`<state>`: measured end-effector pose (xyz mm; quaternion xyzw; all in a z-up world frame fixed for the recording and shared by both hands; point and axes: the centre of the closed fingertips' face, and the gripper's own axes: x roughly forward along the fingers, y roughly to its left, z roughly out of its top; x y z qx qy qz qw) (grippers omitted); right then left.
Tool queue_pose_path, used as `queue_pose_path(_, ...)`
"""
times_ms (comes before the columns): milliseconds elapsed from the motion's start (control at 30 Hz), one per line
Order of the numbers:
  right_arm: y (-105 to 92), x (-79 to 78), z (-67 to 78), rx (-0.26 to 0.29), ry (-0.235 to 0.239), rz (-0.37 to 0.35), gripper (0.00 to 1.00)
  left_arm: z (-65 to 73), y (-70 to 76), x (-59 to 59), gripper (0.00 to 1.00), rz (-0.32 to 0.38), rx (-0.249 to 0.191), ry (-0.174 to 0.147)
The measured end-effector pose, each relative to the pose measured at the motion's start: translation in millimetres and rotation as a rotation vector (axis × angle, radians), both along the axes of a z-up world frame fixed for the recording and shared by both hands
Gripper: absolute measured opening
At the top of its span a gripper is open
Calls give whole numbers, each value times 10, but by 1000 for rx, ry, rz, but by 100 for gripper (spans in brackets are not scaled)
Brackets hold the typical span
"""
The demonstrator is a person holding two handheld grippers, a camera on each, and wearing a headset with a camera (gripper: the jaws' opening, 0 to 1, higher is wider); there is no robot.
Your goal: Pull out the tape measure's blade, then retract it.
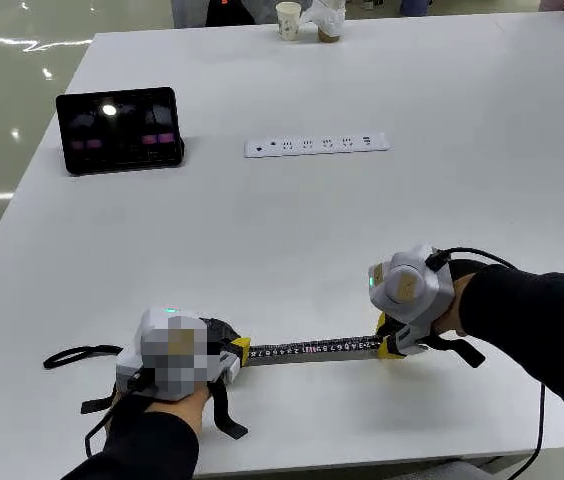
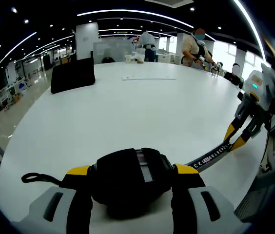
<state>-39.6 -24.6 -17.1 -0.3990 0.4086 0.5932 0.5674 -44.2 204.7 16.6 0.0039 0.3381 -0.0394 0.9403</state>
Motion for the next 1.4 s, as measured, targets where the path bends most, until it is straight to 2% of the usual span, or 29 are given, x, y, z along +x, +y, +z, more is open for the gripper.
queue_pose_path(1400,224,-34,15,15,14,10,11,-1,2,8,60,-2,1,4)
